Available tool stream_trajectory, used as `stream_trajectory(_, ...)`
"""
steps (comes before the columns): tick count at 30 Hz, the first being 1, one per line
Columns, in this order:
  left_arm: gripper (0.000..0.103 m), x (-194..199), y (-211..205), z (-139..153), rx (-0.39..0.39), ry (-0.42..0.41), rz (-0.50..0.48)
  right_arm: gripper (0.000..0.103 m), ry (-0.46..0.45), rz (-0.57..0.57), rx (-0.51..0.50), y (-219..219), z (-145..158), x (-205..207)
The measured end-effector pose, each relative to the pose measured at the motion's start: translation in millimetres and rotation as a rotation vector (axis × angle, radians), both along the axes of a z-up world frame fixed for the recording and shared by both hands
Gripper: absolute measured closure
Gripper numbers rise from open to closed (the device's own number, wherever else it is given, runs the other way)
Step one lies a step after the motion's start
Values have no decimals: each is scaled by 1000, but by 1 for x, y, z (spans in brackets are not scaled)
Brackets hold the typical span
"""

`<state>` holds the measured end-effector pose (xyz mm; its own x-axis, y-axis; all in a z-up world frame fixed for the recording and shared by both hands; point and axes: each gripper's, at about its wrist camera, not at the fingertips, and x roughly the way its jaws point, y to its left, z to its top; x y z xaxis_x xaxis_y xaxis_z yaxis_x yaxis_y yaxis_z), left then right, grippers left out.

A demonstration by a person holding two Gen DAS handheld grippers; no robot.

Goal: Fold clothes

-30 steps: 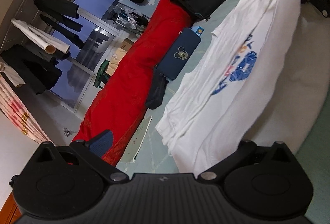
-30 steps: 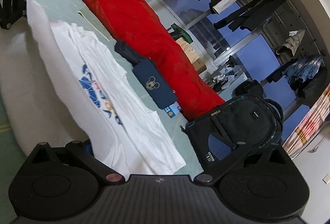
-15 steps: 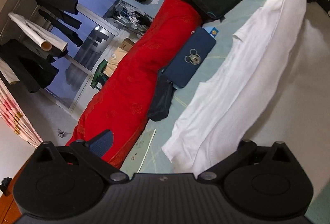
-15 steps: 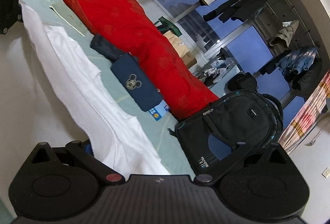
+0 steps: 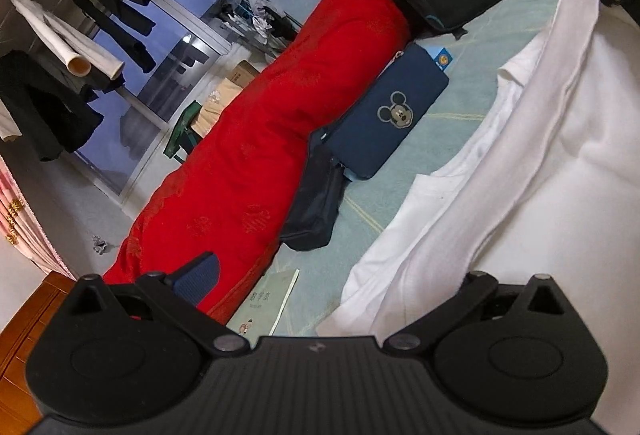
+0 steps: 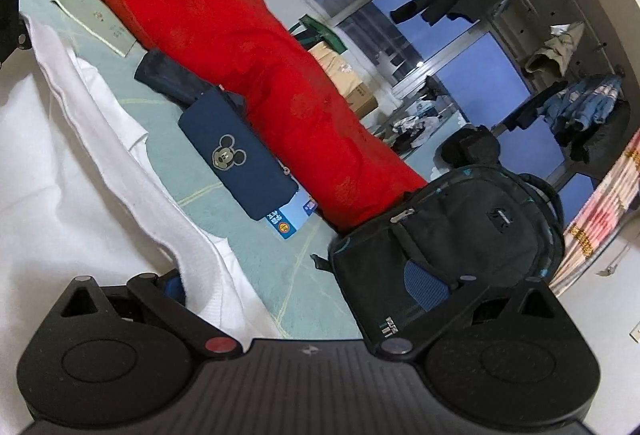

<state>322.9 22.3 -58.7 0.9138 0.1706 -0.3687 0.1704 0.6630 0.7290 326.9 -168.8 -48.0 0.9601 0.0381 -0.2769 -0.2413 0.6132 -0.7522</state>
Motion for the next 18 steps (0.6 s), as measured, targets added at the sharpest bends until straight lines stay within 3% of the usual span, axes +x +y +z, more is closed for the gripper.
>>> stream_trajectory(8, 0, 35, -1, -26, -27, 145, 34, 0, 126, -17, -23, 7, -24, 30)
stream_trajectory(12, 1, 27, 1, -29, -18, 149, 22, 0, 185, -16, -21, 3, -34, 31)
stream_trajectory(18, 1, 0, 12, -13, 0, 171, 0, 0, 257, -7, 71, -17, -18, 15)
